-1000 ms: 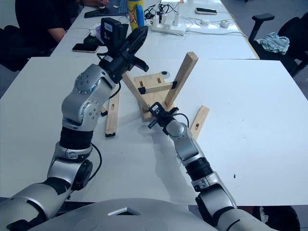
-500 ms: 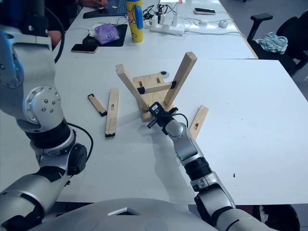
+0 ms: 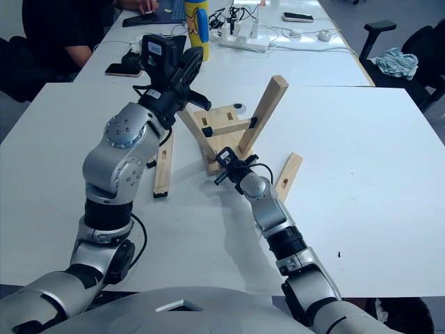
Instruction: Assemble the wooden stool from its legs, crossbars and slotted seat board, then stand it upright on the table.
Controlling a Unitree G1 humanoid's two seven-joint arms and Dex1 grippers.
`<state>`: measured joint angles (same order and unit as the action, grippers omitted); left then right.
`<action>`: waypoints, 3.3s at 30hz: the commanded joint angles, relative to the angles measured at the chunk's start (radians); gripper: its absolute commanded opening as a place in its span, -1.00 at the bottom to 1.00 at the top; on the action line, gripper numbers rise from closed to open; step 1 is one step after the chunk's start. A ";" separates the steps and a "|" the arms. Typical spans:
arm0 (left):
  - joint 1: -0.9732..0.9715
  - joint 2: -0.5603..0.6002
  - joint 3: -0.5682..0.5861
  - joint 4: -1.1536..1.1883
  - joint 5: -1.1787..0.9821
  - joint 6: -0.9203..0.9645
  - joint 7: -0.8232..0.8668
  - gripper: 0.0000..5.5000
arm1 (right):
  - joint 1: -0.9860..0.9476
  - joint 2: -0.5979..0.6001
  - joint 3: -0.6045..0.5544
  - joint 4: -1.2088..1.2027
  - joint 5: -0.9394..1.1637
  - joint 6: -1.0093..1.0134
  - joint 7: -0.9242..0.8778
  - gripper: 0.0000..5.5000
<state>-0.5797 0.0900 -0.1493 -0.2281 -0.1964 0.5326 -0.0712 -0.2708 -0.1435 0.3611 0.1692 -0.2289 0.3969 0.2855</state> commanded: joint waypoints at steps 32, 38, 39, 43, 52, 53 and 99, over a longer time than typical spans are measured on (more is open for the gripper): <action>0.539 -0.038 -0.054 -0.289 0.152 -0.007 -0.028 -0.99 | -0.044 -0.116 -0.321 0.117 0.216 -0.397 0.030 -1.00; 0.483 -0.066 -0.068 -0.272 0.166 0.036 -0.008 -0.99 | 0.010 -0.124 -0.248 0.071 0.190 -0.408 0.093 -1.00; 0.473 -0.067 -0.063 -0.262 0.168 0.038 -0.005 -0.99 | 0.030 -0.128 -0.236 0.056 0.187 -0.405 0.105 -1.00; 0.464 -0.067 -0.037 -0.231 0.171 0.043 0.011 -0.99 | 0.090 -0.139 -0.201 0.012 0.176 -0.391 0.126 -1.00; 0.473 -0.047 0.007 -0.172 0.173 0.038 0.016 -0.99 | 0.129 -0.170 -0.176 0.012 0.127 -0.321 0.128 -1.00; 0.476 -0.048 0.010 -0.169 0.175 0.039 0.019 -0.99 | 0.129 -0.182 -0.185 0.033 0.114 -0.299 0.119 -1.00; 0.265 -0.048 -0.108 0.295 0.143 0.255 -0.188 -0.99 | -0.192 -0.183 -0.151 0.472 0.069 -0.393 0.228 -1.00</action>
<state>-0.2981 0.0353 -0.2504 0.0409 -0.0403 0.7689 -0.2309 -0.4982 -0.3418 0.1828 0.6719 -0.1683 0.0040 0.4640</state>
